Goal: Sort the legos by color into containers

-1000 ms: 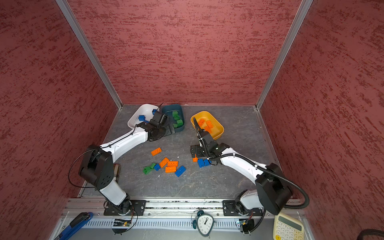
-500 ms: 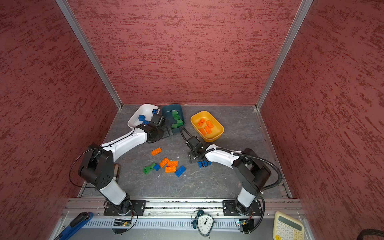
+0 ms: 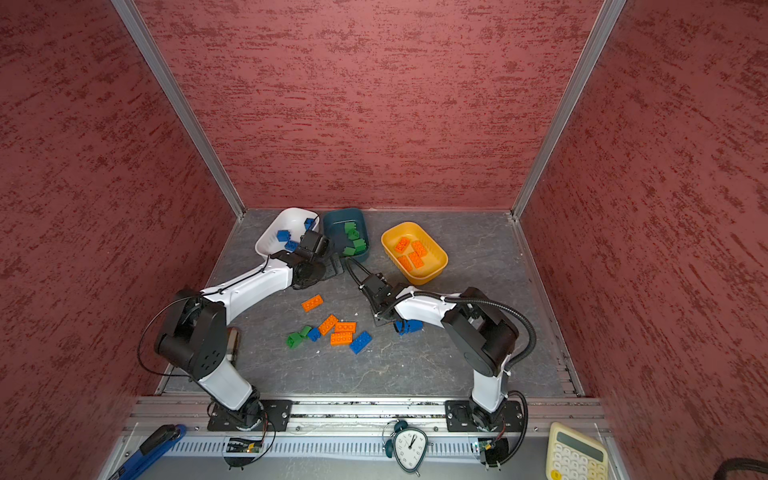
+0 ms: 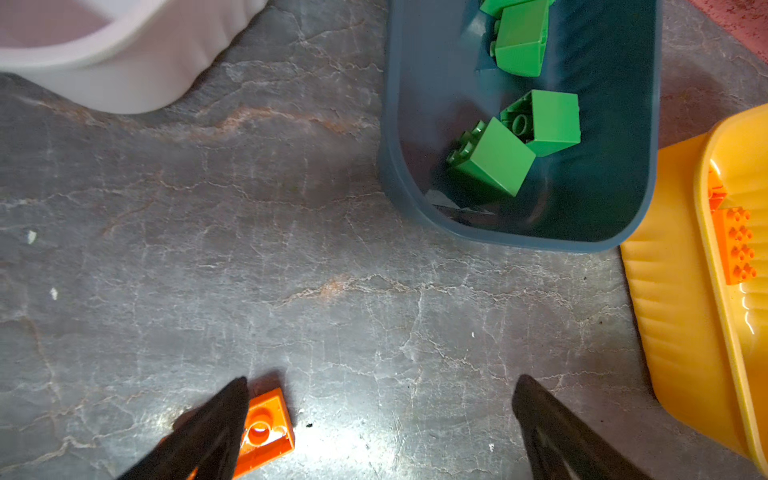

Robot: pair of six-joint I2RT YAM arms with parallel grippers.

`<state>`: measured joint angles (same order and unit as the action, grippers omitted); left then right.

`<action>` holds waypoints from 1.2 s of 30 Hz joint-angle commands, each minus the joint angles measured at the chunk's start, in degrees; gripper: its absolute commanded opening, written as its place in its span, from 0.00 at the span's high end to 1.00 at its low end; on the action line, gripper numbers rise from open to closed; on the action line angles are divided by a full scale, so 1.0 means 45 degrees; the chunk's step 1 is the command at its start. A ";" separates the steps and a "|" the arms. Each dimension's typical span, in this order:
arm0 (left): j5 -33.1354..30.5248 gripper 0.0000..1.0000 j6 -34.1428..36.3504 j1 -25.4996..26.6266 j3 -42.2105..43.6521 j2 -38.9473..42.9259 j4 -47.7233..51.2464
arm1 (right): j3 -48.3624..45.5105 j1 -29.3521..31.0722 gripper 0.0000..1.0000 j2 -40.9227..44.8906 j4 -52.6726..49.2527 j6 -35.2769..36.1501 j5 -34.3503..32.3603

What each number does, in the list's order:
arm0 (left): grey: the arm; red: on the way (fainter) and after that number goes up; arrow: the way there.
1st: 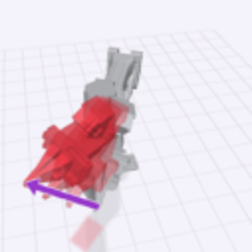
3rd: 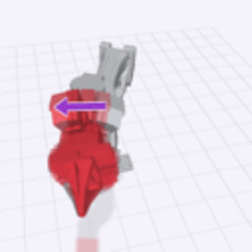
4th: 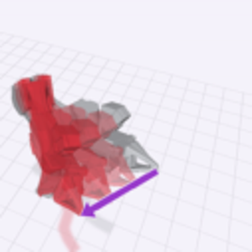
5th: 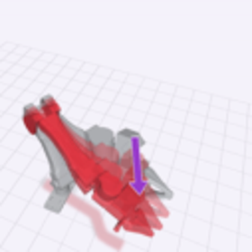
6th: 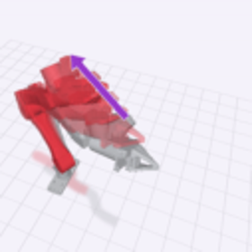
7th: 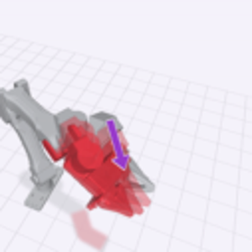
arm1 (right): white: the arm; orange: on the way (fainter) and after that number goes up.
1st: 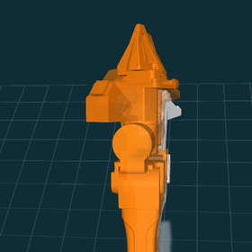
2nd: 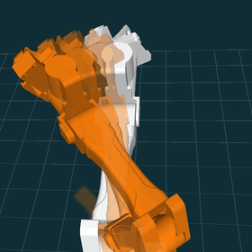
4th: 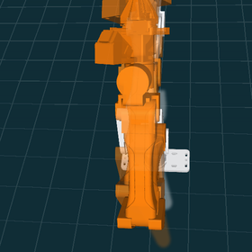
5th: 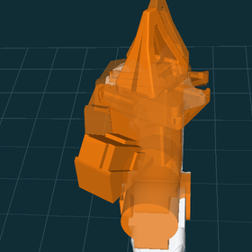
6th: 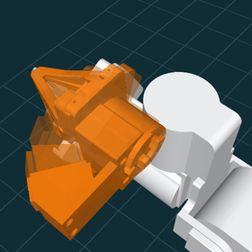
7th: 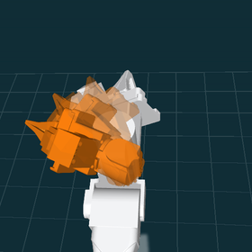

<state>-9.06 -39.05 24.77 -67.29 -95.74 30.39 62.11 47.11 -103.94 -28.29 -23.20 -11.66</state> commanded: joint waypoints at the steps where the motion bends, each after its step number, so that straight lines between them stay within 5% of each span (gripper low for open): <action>1: -0.0167 0.00 -0.0122 -0.0076 0.0089 0.0471 0.0036 | -0.0382 0.0063 0.68 0.0969 0.0954 0.0400 -0.0262; 9: -0.0707 0.01 -0.0413 -0.0081 0.0616 0.1044 0.0737 | -0.1487 -0.0261 0.72 0.3383 0.3729 0.1768 -0.0471; 15: -0.1183 0.01 -0.0850 -0.0095 0.1236 0.1731 0.1775 | -0.2199 -0.1690 0.74 0.4333 0.6353 0.2110 -0.0053; 27: -0.1342 0.00 -0.1815 -0.0308 0.2726 0.3121 0.3833 | -0.1135 -0.5531 0.74 0.2154 0.7404 0.1261 0.0932; 36: -0.0166 0.01 -0.2159 -0.0487 0.4381 0.4537 0.4072 | 0.0525 -0.6183 0.69 0.0601 0.6805 0.1571 0.1163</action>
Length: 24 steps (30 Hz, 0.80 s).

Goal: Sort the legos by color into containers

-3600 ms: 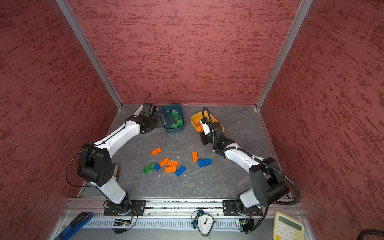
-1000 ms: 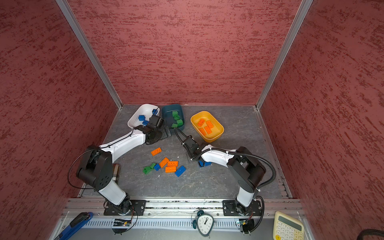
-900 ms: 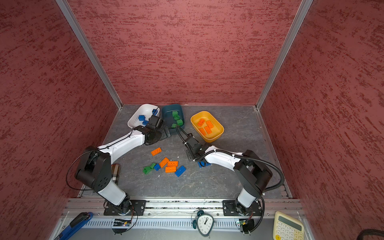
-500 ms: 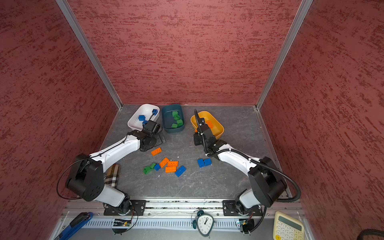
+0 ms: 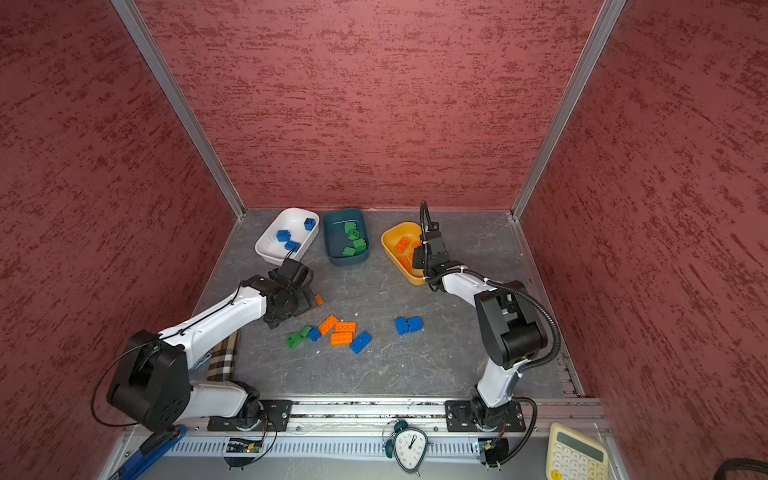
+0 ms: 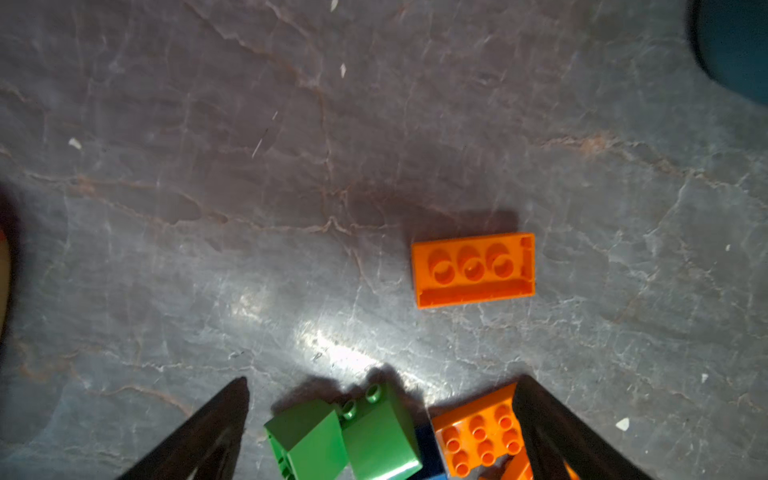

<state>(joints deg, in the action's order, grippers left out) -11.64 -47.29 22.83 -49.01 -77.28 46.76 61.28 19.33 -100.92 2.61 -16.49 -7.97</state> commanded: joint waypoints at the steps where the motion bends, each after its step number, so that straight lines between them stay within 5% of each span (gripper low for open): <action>1: 0.0417 0.01 -0.0438 -0.0071 0.0485 0.0585 0.0574 | 0.0805 0.0001 0.64 -0.0107 -0.0097 0.0088 0.0354; 6: 0.1008 0.00 -0.1332 -0.0175 0.1333 0.1189 0.0622 | 0.1284 0.0005 0.27 -0.0195 -0.0664 0.0285 0.0650; 9: 0.1167 0.10 -0.2328 -0.0083 0.1618 0.1196 0.0694 | 0.1201 0.0023 0.17 0.0069 -0.0682 0.0337 0.0702; 10: 0.1117 0.15 -0.2677 -0.0054 0.1732 0.1186 0.0746 | 0.1126 0.0020 0.04 0.0165 -0.0632 0.0334 0.0659; 11: 0.1022 0.19 -0.3023 -0.0054 0.1901 0.1237 0.0721 | 0.1058 0.0020 0.01 0.0269 -0.0592 0.0362 0.0636; 24: 0.2273 0.42 -0.2920 0.0207 0.2995 0.0751 -0.0841 | 0.0363 0.0019 0.01 0.1015 -0.0307 0.0422 0.0273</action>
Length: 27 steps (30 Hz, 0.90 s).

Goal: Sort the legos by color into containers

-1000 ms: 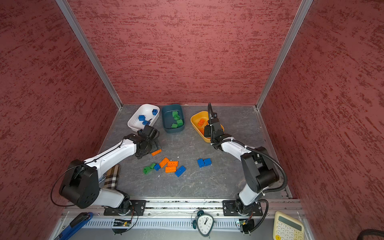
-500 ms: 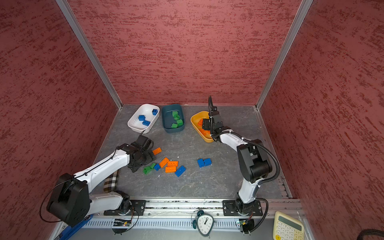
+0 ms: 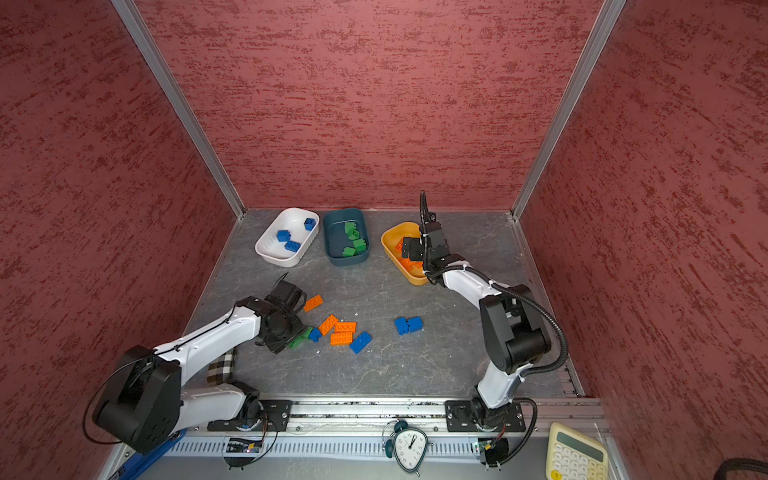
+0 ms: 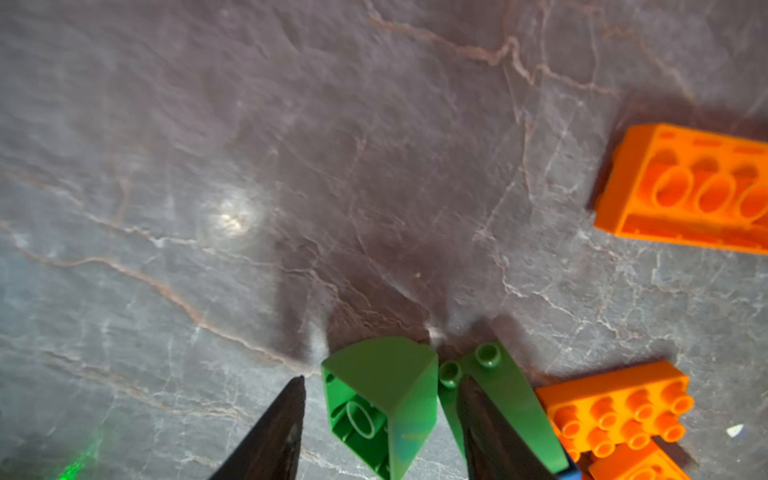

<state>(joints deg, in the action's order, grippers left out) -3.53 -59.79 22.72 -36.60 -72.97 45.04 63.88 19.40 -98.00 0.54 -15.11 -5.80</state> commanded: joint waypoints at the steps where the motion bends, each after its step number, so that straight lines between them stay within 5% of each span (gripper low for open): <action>1: 0.0521 0.43 -0.0175 0.0320 0.0262 -0.0329 -0.0495 | -0.0232 0.0006 0.01 0.0359 0.0156 0.0083 -0.0224; 18: -0.0451 0.62 0.0483 0.0615 -0.0506 -0.1573 -0.1154 | -0.0559 0.0006 0.01 0.0658 0.0215 -0.0031 -0.0367; 27: -0.0887 0.64 0.1659 0.0822 -0.2946 -0.1995 -0.0933 | -0.1528 0.0006 0.01 0.1822 0.0538 0.0024 -0.0593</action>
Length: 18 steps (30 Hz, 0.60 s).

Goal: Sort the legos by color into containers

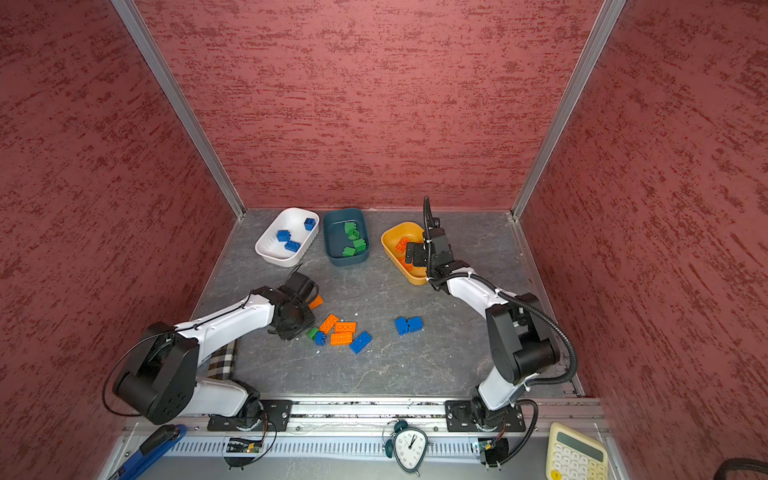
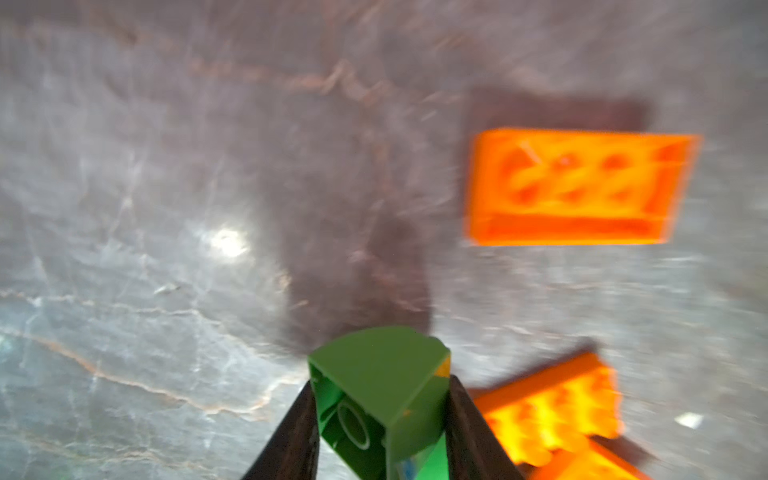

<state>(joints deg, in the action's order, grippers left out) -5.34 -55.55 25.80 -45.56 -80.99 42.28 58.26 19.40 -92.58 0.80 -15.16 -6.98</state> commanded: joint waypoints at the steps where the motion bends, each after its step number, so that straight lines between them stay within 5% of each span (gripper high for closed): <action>1: -0.0506 0.64 0.0982 0.0164 -0.1412 -0.0355 -0.0426 | -0.0439 0.0004 0.01 0.0787 0.0590 0.0039 -0.0312; 12: -0.0834 0.64 0.4207 0.0055 -0.8005 -0.4697 -0.2029 | -0.1568 0.0008 0.01 0.2583 0.0923 -0.0069 -0.0472; 18: 0.0316 0.64 0.4652 -0.0682 -1.1584 -0.7743 -0.2303 | -0.2194 0.0006 0.01 0.3562 0.0654 0.0029 -0.0785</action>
<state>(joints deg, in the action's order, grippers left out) -6.72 -37.36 24.77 -92.86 -111.57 33.30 49.52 19.40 -78.61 3.16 -15.40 -8.36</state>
